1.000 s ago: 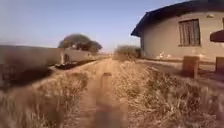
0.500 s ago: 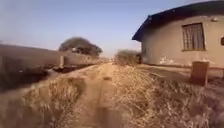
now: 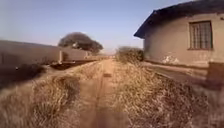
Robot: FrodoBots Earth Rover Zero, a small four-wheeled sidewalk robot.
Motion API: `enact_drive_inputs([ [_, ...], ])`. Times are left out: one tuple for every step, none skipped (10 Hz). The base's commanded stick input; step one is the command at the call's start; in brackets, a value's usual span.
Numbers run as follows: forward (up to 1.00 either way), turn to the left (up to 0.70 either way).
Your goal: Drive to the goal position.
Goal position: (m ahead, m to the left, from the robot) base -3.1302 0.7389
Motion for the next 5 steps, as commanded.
enact_drive_inputs([
  [0.7,0.0],
  [0.7,0.0],
  [0.7,0.0],
  [0.7,0.04],
  [0.7,0.08],
])
